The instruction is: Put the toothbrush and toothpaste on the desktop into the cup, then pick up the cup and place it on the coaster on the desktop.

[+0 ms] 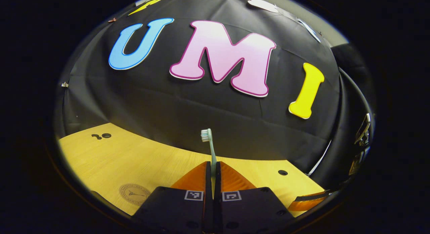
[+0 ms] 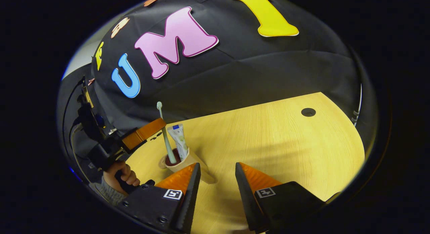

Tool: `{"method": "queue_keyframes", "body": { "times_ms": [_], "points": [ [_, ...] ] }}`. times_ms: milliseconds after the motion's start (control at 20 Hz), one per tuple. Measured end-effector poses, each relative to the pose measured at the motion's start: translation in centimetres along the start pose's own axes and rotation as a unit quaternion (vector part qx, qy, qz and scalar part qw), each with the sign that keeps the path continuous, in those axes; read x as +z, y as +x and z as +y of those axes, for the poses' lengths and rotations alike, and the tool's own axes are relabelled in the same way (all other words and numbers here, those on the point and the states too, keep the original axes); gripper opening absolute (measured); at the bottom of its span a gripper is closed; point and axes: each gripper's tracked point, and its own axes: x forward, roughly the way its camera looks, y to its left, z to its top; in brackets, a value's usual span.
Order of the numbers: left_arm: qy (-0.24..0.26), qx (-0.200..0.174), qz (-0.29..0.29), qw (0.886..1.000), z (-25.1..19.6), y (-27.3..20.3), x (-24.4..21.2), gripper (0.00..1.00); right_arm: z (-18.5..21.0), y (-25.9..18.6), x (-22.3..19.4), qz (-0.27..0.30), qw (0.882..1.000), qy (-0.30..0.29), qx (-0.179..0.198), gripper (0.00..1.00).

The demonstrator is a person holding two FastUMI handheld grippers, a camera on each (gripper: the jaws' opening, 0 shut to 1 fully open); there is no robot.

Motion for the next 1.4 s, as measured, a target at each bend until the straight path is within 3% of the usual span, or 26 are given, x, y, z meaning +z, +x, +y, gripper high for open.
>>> {"method": "queue_keyframes", "body": {
  "times_ms": [300,350,400,650,850,950,1000,1100,1150,1200,1250,1300,1400],
  "points": [
    [0.061,0.005,0.025,0.998,-0.1,0.3,-3.2,0.06,-0.6,0.1,-0.8,0.016,1.0,-0.006,-0.004,0.69],
    [0.067,0.007,0.025,0.997,0.0,0.2,-3.7,0.06,-0.6,0.2,-0.8,0.017,1.0,-0.005,-0.003,0.59],
    [0.073,0.01,0.024,0.997,0.1,0.1,-4.0,0.06,-0.7,0.1,-0.8,0.018,1.0,-0.003,-0.003,0.69],
    [0.128,0.017,0.007,0.992,-0.2,-0.2,-4.7,0.09,-0.9,0.4,-1.6,0.035,0.999,0.003,0.004,0.69],
    [0.119,0.014,0.017,0.993,0.1,-0.5,-5.2,0.14,-1.3,0.6,-2.7,0.07,0.998,-0.008,0.006,0.69],
    [0.103,0.012,0.026,0.994,0.4,-1.0,-5.5,0.24,-1.6,0.4,-2.9,0.088,0.995,-0.038,-0.001,0.68],
    [0.097,0.011,0.031,0.995,0.5,-1.3,-5.5,0.24,-1.5,0.4,-2.8,0.095,0.994,-0.055,-0.003,0.68],
    [0.09,0.013,0.035,0.995,1.1,-2.5,-5.2,0.43,-0.9,0.2,-2.3,0.107,0.989,-0.099,0.002,0.69],
    [0.087,0.013,0.039,0.995,1.4,-3.2,-5.3,0.42,-0.3,0.2,-1.9,0.113,0.986,-0.12,0.01,0.68],
    [0.085,0.014,0.042,0.995,1.6,-3.9,-5.2,0.52,0.4,0.3,-1.9,0.121,0.983,-0.137,0.018,0.69],
    [0.084,0.016,0.045,0.995,2.0,-4.7,-5.2,0.54,1.2,0.6,-1.8,0.13,0.98,-0.149,0.03,0.59],
    [0.081,0.017,0.05,0.995,2.4,-5.8,-5.2,0.61,1.8,0.8,-1.6,0.137,0.978,-0.153,0.039,0.69],
    [0.075,0.016,0.061,0.995,2.8,-7.9,-5.7,0.7,3.1,1.1,-1.5,0.153,0.972,-0.166,0.062,0.72]
  ]
}}
